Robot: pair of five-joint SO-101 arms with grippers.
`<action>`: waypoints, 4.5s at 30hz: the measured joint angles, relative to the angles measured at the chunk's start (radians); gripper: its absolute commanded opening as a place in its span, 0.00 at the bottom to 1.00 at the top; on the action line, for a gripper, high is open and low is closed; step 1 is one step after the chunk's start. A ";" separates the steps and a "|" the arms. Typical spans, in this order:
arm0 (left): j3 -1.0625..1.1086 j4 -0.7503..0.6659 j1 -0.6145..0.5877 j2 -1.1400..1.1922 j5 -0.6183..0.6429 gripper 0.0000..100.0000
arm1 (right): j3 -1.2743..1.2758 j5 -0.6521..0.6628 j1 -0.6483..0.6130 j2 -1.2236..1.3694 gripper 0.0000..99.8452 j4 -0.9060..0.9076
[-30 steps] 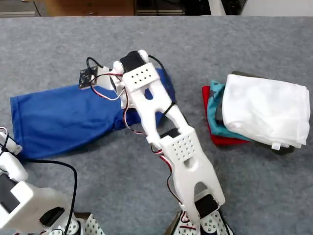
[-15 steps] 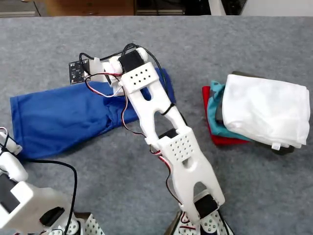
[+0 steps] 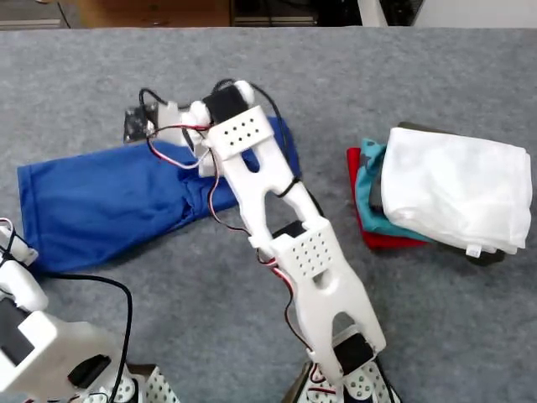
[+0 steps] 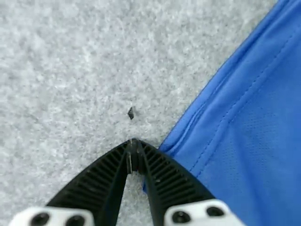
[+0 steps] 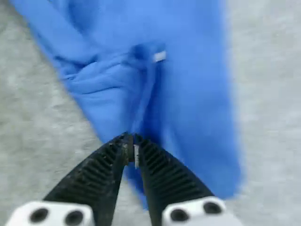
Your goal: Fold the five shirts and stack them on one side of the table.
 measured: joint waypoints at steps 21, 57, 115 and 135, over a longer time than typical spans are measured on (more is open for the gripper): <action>0.000 0.000 0.000 0.000 0.000 0.02 | 0.180 -0.034 0.095 0.083 0.00 -0.282; 0.000 0.000 0.000 0.000 0.000 0.02 | -0.381 -0.034 0.132 0.391 0.00 -0.479; -1.567 0.902 0.133 0.988 -0.287 0.18 | 0.445 -0.408 0.416 -0.542 0.00 0.000; -1.603 0.907 0.167 1.049 -0.285 0.02 | 0.451 -0.408 0.416 -0.560 0.00 0.000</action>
